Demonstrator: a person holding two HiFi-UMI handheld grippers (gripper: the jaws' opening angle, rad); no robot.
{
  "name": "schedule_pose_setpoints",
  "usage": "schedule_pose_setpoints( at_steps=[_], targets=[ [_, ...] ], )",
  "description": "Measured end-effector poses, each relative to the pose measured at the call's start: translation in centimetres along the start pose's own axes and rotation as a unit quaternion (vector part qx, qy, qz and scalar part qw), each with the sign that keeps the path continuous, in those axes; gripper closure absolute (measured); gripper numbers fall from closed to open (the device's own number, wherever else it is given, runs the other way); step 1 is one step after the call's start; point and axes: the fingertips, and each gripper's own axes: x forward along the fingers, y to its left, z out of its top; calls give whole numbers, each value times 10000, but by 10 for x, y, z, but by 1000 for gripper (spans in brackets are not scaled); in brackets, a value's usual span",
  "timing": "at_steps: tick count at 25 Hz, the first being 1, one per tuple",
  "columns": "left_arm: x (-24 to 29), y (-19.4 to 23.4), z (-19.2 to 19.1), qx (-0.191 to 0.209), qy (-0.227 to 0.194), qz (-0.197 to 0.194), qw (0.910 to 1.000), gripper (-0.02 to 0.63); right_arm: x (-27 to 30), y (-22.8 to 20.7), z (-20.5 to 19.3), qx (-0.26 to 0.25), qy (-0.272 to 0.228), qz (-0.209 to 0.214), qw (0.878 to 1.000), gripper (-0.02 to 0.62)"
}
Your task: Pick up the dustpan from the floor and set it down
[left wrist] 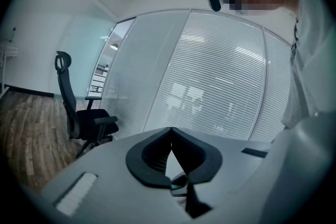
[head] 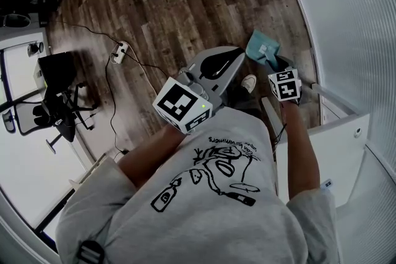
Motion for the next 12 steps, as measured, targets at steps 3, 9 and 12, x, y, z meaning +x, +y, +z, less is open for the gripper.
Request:
schedule_pose_setpoints(
  at_steps=[3,9,12],
  targets=[
    [1,0,0,13,38,-11,10000,604,7,-3,-3,9,96,15,10000,465],
    [3,4,-3,32,127,45,9999,604,24,-13,-15,-12,201,16,9998,465],
    [5,4,-3,20,164,47,9999,604,28,-17,-20,33,227,10,9997,465]
  ],
)
